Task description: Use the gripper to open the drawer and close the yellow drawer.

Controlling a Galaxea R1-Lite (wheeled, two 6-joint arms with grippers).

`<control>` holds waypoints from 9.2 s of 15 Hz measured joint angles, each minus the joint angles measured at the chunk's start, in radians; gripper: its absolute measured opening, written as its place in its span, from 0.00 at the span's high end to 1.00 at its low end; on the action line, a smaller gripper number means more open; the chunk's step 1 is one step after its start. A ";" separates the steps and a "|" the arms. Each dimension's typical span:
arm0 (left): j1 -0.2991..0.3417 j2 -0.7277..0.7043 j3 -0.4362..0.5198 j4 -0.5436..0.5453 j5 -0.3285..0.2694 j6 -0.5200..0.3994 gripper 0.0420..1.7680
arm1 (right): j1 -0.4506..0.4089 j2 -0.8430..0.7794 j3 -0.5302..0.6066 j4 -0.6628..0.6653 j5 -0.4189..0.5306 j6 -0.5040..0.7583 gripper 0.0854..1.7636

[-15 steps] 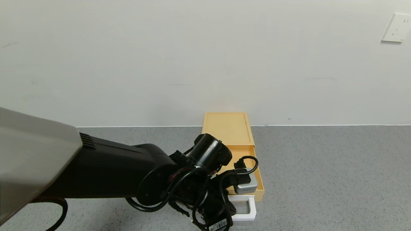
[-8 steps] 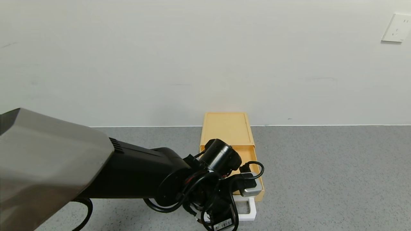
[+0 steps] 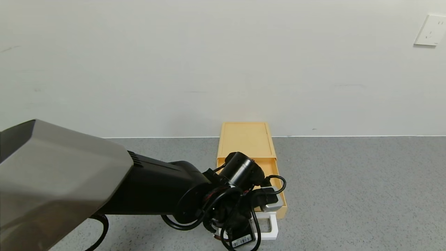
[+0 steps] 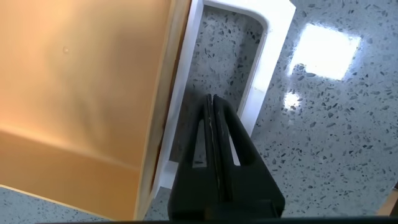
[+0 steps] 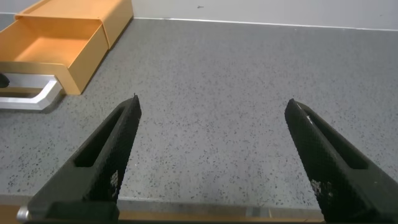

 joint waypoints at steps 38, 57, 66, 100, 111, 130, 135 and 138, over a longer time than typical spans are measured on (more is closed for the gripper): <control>0.063 0.161 -0.292 -0.003 0.275 0.010 0.96 | 0.000 0.000 0.000 -0.001 0.000 0.000 0.04; 0.117 0.257 -0.508 0.040 0.293 0.046 0.96 | 0.000 0.000 0.000 -0.001 0.000 0.003 0.04; 0.139 0.289 -0.577 0.059 0.307 0.054 0.96 | 0.000 0.000 0.000 -0.001 0.000 0.003 0.04; 0.200 -0.095 -0.508 0.404 -0.101 -0.441 0.96 | 0.000 0.000 0.000 -0.001 0.000 0.002 0.04; 0.391 -0.329 -0.078 0.047 -0.271 -0.420 0.57 | 0.000 0.000 0.000 -0.001 0.000 0.003 0.04; 0.706 -0.806 0.534 -0.627 -0.248 -0.438 0.08 | 0.000 0.000 0.000 -0.001 0.000 0.009 0.04; 0.754 -1.009 0.668 -0.614 -0.235 -0.440 0.06 | 0.000 0.000 0.000 -0.001 0.000 0.008 0.04; 0.795 -1.131 0.740 -0.610 -0.230 -0.441 0.05 | 0.000 0.000 0.000 -0.001 0.000 0.007 0.04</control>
